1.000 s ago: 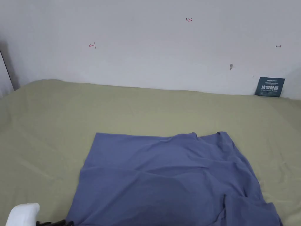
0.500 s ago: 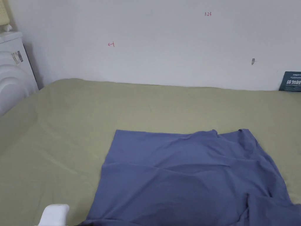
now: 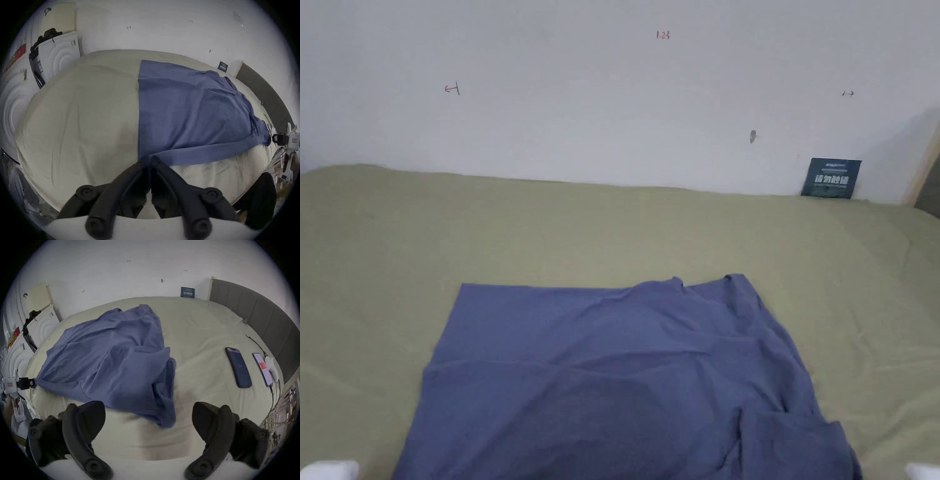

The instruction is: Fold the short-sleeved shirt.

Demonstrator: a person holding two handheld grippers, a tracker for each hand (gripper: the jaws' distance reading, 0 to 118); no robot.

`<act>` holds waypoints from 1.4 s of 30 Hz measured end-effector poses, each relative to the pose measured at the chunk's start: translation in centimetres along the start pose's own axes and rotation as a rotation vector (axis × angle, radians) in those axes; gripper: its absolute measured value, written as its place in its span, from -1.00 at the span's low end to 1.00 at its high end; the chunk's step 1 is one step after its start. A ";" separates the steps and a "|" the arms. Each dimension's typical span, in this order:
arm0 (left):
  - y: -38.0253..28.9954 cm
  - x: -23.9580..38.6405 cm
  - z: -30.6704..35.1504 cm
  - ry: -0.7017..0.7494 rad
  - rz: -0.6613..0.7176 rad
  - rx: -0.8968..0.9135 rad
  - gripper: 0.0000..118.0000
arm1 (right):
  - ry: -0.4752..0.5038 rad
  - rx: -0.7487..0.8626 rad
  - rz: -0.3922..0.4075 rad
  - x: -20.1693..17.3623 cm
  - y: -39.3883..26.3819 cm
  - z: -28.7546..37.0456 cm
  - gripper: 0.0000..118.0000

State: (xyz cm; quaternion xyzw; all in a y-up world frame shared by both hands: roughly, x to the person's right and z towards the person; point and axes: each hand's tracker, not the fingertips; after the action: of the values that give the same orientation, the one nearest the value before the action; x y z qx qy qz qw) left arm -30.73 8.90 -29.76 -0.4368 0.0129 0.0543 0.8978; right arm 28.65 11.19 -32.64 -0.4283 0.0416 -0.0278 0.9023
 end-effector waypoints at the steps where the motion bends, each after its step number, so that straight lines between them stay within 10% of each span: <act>1: -0.2 0.2 -0.1 -0.002 0.003 0.007 -0.93 | -0.011 -0.004 0.009 -0.2 0.4 -0.7 0.84; 4: 0.2 0.2 0.1 -0.012 0.031 -0.003 -0.93 | -0.067 -0.092 0.100 -0.6 0.2 -2.7 0.65; 6: 0.0 0.2 -0.2 -0.015 0.030 -0.008 -0.93 | -0.115 -0.107 0.159 -0.8 0.1 -3.3 -0.77; 7: 0.0 0.2 -0.1 -0.015 0.028 -0.014 -0.93 | -0.104 -0.119 0.157 -0.7 0.2 -3.3 -0.97; 14: 0.2 0.0 0.2 -0.027 0.033 -0.022 -0.93 | -0.031 -0.056 0.047 -0.4 0.7 -0.8 -0.97; 24: 5.0 -0.3 3.8 -0.090 0.024 0.055 -0.93 | -0.006 0.047 0.111 -0.5 6.3 2.8 -0.97; 33: 14.9 0.1 -3.4 -0.035 -0.049 -0.068 -0.93 | -0.051 0.007 0.226 -1.8 16.5 -6.0 -0.97; 42: 17.4 -0.1 -11.5 0.019 -0.093 -0.189 -0.90 | -0.091 -0.103 0.153 -1.0 18.6 -14.3 -0.95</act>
State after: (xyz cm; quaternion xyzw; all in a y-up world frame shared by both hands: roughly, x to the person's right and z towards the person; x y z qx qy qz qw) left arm -32.45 10.54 -50.46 -0.5200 -0.0039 0.0092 0.8541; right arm 26.55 12.04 -56.00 -0.4705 0.0345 0.0629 0.8795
